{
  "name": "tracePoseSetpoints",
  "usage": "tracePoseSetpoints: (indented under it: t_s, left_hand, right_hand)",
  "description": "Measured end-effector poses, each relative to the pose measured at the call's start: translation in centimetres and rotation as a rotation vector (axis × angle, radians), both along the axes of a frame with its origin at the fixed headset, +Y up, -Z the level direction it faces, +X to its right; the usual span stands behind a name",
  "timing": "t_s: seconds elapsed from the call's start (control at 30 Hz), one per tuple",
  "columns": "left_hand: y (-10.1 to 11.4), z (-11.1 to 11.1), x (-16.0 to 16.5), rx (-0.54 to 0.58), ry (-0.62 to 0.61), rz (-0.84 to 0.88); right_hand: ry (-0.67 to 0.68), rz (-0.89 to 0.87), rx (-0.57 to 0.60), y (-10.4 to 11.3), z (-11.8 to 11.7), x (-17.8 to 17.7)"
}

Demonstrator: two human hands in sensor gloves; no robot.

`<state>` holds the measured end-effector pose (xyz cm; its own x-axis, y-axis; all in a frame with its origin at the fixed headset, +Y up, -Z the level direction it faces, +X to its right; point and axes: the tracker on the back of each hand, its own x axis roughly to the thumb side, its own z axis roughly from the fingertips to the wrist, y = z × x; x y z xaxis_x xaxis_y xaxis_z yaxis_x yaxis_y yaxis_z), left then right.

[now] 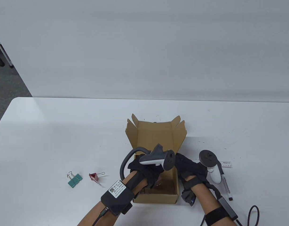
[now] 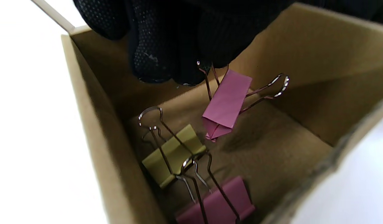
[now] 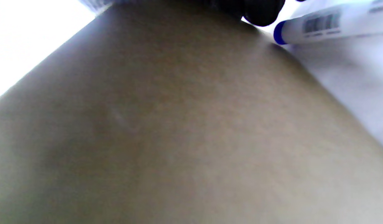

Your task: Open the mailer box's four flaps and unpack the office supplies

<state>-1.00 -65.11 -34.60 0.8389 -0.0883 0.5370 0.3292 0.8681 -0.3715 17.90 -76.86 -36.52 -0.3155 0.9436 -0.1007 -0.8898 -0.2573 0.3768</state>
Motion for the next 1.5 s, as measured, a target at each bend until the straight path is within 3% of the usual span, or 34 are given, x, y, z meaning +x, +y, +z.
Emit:
tracePoseSetpoints:
  t_s: [0.33,0.6,0.97,1.5]
  left_hand:
    - [5.7,2.0,-3.5,0.104,0.028,0.117]
    - [7.9,3.3,-9.0,0.139,0.114,0.138]
    - [6.0,3.9,-15.2,0.139,0.227,0.132]
    - [-0.3,0.8,-15.6,0.038,0.258,0.09]
  right_hand:
    - [0.0,0.0,0.0,0.0,0.0,0.0]
    - [0.0,0.0,0.0,0.0,0.0,0.0]
    - [0.0,0.0,0.0,0.0,0.0,0.0]
    - [-0.007,-0.018,0.012,-0.1,0.1,0.0]
